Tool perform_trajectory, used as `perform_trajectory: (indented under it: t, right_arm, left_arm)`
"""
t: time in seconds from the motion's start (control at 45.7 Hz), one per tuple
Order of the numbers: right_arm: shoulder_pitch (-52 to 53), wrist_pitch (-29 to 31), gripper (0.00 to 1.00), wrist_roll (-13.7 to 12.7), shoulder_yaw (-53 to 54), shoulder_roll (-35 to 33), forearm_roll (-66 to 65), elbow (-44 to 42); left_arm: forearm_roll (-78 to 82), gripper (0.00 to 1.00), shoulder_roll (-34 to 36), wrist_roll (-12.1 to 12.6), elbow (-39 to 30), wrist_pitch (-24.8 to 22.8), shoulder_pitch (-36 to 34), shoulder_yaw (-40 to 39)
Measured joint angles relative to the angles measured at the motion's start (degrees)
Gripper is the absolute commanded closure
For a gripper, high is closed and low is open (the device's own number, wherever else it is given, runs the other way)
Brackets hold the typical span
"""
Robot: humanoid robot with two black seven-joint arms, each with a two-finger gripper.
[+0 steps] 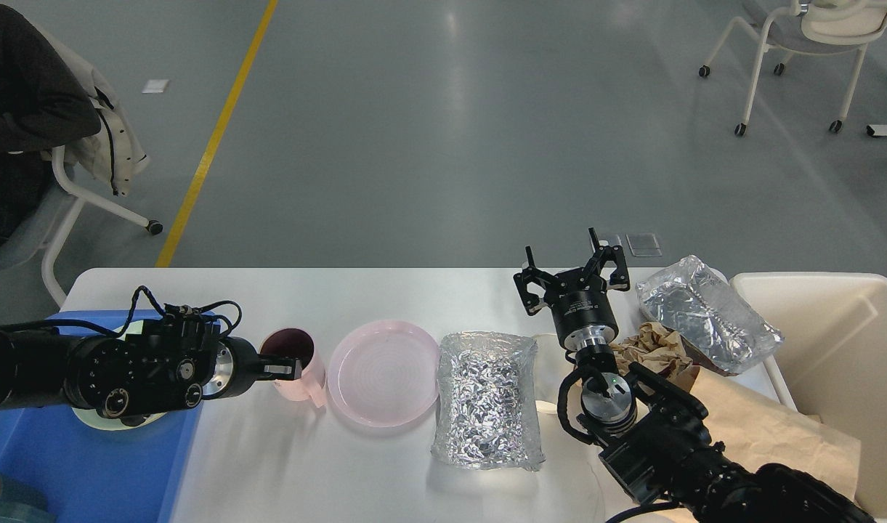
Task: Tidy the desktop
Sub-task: 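Grasp the pink cup with the left gripper, then carry the pink cup onto the blue tray and release it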
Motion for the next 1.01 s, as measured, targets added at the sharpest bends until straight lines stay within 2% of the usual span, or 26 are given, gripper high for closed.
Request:
perform_trajectory:
  t: [0.307,0.526,0.766,1.007]
  right_arm:
    - [0.0,0.0,0.0,0.0,0.0,0.0,0.0,0.0]
    - [0.0,0.0,0.0,0.0,0.0,0.0,0.0,-0.1]
    - [0.0,0.0,0.0,0.0,0.0,0.0,0.0,-0.1]
    - [0.0,0.0,0.0,0.0,0.0,0.0,0.0,-0.1]
  left_arm:
    - [0.1,1.0,0.7,-0.4,-0.1,-0.2,-0.1,-0.1]
    - [0.0,1.0,4.0,-0.9,-2.6,-2.6,-2.7,-1.5]
    - [-0.5,1.0,10.6,-0.3,-9.4,-11.6,-10.2,-6.4]
    - [-0.5,1.0,20.7,0.1,-13.4,-28.1,-17.9,-13.8]
